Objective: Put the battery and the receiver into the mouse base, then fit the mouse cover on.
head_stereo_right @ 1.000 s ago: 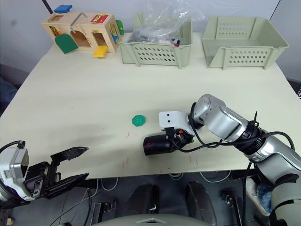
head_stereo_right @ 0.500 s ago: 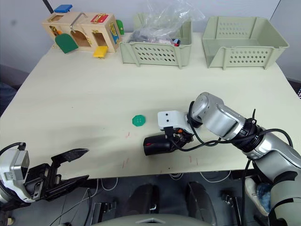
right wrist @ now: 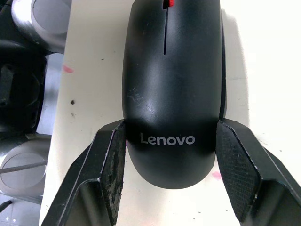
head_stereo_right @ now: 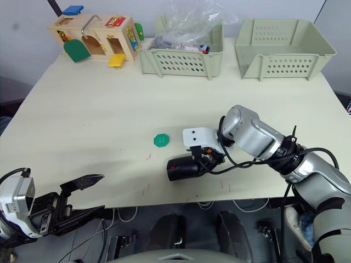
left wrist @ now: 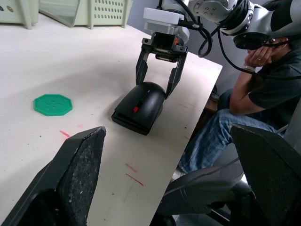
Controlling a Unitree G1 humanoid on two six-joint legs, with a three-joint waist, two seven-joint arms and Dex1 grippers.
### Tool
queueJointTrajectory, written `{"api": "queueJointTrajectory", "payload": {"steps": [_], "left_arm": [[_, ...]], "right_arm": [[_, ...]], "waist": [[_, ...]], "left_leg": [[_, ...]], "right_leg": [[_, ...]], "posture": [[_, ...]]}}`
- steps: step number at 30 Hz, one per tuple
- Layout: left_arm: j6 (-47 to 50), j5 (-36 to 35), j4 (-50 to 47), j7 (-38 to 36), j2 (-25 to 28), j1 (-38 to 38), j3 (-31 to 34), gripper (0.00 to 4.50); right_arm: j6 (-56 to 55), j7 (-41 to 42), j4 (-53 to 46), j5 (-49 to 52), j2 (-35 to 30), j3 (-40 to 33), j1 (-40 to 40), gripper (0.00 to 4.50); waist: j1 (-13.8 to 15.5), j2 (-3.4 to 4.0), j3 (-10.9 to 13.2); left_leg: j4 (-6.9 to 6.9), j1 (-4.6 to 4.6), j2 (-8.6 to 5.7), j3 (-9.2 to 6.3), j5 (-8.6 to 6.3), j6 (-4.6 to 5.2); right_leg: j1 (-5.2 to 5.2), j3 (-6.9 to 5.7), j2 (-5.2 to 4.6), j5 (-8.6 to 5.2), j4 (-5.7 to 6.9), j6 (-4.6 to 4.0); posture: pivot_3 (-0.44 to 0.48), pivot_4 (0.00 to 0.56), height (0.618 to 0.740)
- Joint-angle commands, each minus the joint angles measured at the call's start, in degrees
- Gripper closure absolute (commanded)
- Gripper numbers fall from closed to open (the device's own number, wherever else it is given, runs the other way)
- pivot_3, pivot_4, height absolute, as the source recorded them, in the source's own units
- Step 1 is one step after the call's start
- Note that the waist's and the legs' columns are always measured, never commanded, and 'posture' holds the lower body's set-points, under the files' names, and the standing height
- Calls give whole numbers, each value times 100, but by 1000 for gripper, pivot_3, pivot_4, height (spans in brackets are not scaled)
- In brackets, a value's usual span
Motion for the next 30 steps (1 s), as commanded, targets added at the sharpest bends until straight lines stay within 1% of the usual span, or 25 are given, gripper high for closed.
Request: {"api": "queueJointTrajectory", "payload": {"steps": [1,11,30], "left_arm": [[-72,-19,-134,-59,-6,69,25,0],[-88,-1,-150,-50,-44,105,5,0],[-237,103,-24,-193,-155,156,-15,0]], "right_arm": [[16,43,19,-82,31,28,-145,2267],[185,176,152,-68,137,80,-229,2267],[65,150,191,-213,254,146,-241,2267]], "waist": [[1,0,0],[-3,0,0],[-20,0,0]], "left_leg": [[0,0,0,0,0,0],[-1,0,1,0,0,0],[-4,2,2,0,0,0]], "right_leg": [[0,0,0,0,0,0],[-1,0,0,-1,0,-1],[-2,-1,1,-2,0,-5]], "posture": [[0,150,740],[0,150,740],[0,150,740]]}}
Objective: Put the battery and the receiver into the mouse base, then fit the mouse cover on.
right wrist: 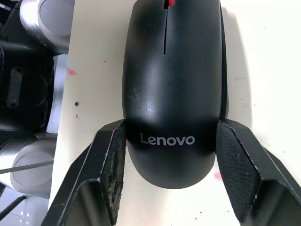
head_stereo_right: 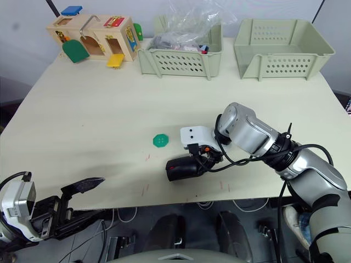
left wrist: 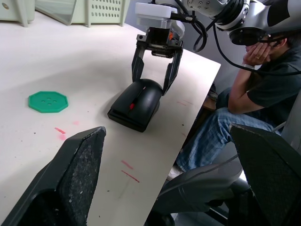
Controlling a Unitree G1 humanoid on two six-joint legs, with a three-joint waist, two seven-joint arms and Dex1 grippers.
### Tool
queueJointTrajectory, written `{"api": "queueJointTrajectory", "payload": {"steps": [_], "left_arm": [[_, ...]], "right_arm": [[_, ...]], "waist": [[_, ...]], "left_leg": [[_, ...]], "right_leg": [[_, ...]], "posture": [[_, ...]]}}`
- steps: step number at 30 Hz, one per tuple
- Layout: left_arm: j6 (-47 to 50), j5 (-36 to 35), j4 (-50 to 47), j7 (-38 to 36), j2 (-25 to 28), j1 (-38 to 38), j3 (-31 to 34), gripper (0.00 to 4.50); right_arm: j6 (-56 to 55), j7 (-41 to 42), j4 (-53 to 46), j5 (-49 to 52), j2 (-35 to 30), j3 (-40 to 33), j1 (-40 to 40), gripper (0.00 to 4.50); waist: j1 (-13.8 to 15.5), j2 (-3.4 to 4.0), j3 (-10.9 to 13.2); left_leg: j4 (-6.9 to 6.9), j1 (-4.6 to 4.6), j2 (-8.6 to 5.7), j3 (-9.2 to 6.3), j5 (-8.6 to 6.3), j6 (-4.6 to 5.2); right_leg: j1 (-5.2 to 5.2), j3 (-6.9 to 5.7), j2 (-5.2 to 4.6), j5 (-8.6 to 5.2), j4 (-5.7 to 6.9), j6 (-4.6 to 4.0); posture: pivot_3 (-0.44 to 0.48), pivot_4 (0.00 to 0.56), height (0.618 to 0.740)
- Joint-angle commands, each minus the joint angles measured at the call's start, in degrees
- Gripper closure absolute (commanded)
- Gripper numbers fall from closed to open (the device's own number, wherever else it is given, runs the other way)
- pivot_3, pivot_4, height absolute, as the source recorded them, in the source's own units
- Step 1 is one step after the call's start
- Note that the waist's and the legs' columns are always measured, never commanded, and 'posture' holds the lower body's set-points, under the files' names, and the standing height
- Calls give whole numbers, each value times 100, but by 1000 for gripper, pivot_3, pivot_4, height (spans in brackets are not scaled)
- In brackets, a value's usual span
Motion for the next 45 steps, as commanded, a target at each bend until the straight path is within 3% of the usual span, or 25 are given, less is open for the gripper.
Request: {"api": "queueJointTrajectory", "payload": {"steps": [1,29,30,31,34,45], "left_arm": [[-107,-12,-34,-77,-21,76,9,0],[-94,23,-88,-23,-44,54,-54,0],[-92,21,-84,-24,-39,51,-54,0],[-92,20,-84,-25,-35,50,-56,0],[-86,15,-83,-21,-26,42,-64,0],[-52,4,-118,30,-12,5,-97,0]], "right_arm": [[-157,-55,-25,-114,58,54,-69,2267],[-579,84,169,-366,143,-24,-124,2267],[-587,72,173,-375,148,-30,-122,1465],[-593,72,167,-380,145,-33,-120,1251],[-592,57,151,-396,152,-58,-109,60],[-563,54,-10,-366,139,-227,-101,60]], "waist": [[-5,0,0],[-11,0,0],[-11,0,0],[-12,0,0],[-10,-1,-1],[5,2,2]], "left_leg": [[0,0,0,0,0,0],[-1,0,1,2,0,0],[-1,0,1,2,0,0],[-1,0,1,2,0,0],[-1,0,2,1,0,0],[-1,-6,1,3,0,0]], "right_leg": [[0,0,0,0,0,0],[-4,0,1,0,2,-2],[-4,0,1,0,2,-2],[-4,0,1,0,2,-2],[-4,0,1,0,2,-2],[-9,0,0,0,2,-2]], "posture": [[0,150,740],[0,150,740],[0,150,740],[0,150,740],[0,150,740],[0,150,740]]}}
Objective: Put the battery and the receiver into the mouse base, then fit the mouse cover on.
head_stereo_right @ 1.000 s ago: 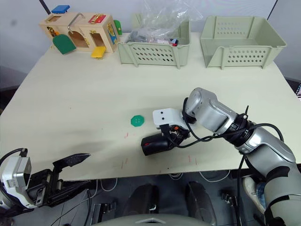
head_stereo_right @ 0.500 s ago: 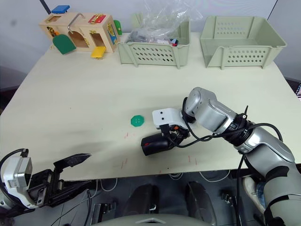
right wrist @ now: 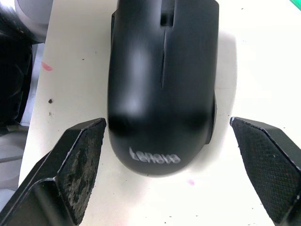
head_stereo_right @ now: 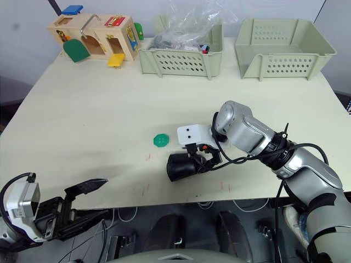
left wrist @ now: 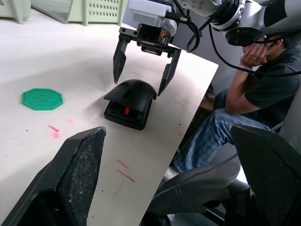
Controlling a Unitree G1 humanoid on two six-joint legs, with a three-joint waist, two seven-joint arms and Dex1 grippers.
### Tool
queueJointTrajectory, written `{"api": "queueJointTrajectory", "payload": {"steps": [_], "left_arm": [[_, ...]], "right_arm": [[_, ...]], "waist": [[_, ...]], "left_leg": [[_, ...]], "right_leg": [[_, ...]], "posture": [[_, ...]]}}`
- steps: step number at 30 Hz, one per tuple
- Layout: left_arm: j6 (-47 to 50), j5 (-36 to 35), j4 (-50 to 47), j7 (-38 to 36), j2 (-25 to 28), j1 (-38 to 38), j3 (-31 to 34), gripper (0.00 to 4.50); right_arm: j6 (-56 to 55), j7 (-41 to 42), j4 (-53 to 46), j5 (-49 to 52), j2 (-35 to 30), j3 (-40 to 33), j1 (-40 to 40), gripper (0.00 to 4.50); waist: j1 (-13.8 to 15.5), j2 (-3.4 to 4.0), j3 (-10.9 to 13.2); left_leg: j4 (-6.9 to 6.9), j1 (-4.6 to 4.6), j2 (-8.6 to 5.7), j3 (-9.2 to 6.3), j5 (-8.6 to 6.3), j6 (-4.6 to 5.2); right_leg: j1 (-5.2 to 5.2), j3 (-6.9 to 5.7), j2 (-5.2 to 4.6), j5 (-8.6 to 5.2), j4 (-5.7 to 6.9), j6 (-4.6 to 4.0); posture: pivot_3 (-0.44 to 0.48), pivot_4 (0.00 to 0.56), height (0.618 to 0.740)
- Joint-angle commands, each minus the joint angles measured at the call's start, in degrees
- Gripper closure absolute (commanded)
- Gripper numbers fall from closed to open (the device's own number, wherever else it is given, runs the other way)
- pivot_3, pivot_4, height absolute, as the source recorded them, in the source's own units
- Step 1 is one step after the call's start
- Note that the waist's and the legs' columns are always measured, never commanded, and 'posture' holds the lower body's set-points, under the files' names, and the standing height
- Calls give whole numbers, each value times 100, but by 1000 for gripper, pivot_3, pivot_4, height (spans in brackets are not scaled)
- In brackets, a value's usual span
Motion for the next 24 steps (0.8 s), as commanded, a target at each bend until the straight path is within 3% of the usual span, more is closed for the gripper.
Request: {"api": "queueJointTrajectory", "payload": {"steps": [1,10,19,24], "left_arm": [[-27,-54,-123,17,54,22,44,0],[21,-79,-174,66,86,-17,34,0],[109,-125,-273,165,136,-86,-4,0],[200,-168,-294,175,209,-145,1,0]], "right_arm": [[81,32,-312,122,-51,-267,-59,60],[208,6,-930,545,-363,-745,183,60],[-1410,-712,-1268,1708,-131,-2648,2334,60],[-1655,-840,-1077,1801,-245,-2831,2856,60]], "waist": [[0,1,1],[12,-1,0],[10,-5,-1],[14,-7,-2]], "left_leg": [[0,0,0,0,0,0],[0,-1,0,-2,0,0],[0,2,-2,0,0,0],[1,3,-1,-2,0,0]], "right_leg": [[0,0,0,0,0,0],[0,-1,-1,0,0,0],[10,1,-1,0,-4,1],[10,1,2,-1,-1,1]], "posture": [[0,150,740],[0,150,740],[0,150,740],[0,150,740]]}}
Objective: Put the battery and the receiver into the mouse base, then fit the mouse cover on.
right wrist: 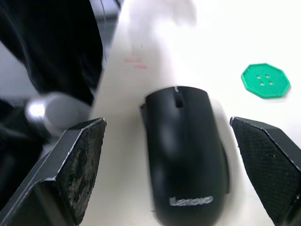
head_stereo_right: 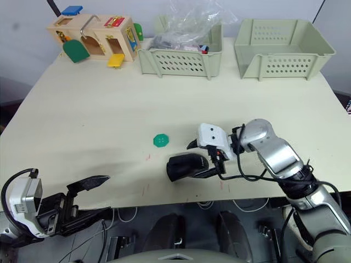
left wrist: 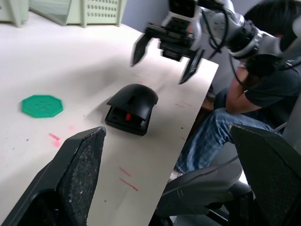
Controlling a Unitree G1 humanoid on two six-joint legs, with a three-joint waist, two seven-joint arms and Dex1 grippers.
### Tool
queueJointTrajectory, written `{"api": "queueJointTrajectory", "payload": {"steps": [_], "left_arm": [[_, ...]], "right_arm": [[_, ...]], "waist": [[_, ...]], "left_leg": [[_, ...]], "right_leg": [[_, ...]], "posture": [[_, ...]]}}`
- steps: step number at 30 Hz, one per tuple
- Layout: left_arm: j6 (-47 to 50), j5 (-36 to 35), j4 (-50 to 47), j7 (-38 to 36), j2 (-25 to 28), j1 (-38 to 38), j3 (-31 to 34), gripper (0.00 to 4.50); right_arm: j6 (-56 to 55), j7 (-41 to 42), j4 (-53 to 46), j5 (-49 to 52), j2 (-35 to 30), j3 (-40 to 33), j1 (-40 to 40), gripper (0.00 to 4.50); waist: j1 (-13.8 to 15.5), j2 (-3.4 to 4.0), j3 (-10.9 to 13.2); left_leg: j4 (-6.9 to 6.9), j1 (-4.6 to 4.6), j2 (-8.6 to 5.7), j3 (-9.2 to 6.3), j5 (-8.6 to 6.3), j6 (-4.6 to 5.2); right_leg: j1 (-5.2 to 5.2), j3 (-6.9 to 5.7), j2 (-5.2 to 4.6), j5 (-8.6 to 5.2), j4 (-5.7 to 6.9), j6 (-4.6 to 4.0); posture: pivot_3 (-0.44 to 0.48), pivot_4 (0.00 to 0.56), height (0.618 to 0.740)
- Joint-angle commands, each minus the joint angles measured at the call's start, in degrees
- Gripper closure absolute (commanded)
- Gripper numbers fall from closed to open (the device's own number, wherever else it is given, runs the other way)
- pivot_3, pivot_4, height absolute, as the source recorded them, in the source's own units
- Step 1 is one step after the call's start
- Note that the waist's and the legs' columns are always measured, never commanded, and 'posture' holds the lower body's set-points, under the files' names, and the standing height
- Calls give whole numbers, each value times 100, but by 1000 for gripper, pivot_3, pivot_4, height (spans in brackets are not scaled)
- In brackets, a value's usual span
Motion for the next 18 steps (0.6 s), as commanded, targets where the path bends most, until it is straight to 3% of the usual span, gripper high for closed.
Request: {"api": "queueJointTrajectory", "payload": {"steps": [1,18], "left_arm": [[41,-134,-150,-16,93,-32,53,0],[134,-141,-39,-135,275,-205,88,0]], "right_arm": [[-357,-136,46,67,41,-222,35,60],[-1406,-170,1080,-133,254,-55,274,60]], "waist": [[-7,1,0],[10,-1,0]], "left_leg": [[0,2,0,2,0,0],[1,2,-1,2,0,0]], "right_leg": [[-1,1,0,0,0,0],[4,0,2,0,0,0]], "posture": [[0,150,740],[0,150,740]]}}
